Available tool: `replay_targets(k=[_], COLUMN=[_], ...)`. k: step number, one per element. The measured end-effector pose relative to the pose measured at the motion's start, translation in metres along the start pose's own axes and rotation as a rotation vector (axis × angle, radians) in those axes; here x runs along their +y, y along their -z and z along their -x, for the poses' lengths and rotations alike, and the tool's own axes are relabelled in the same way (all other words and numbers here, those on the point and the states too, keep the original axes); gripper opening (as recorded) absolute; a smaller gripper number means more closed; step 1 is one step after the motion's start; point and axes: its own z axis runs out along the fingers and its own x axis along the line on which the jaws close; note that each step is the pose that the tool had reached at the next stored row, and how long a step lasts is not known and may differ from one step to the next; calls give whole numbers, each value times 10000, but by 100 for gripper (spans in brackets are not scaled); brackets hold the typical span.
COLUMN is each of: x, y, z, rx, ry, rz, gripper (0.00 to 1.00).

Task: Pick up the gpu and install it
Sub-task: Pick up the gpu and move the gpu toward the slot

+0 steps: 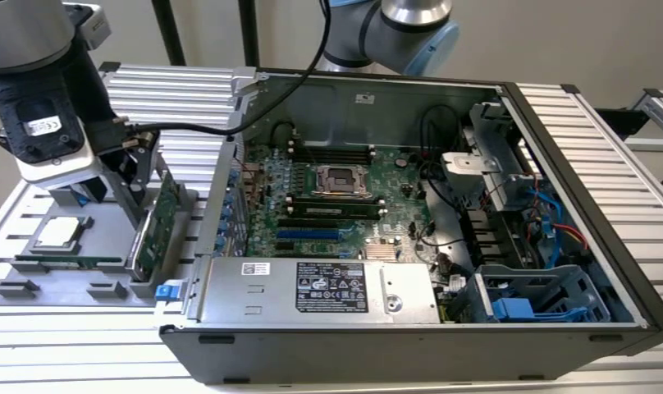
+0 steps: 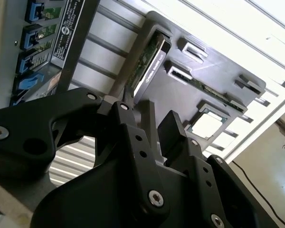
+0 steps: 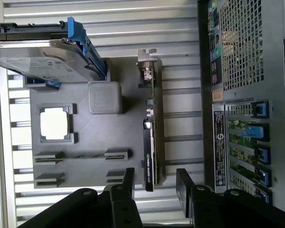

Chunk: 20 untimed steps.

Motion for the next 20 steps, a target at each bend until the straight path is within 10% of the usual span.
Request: replay_targets(k=[20], x=[-3], y=[-56], z=[-1], rx=[-1], ry=[0], rz=[2], gripper=[100])
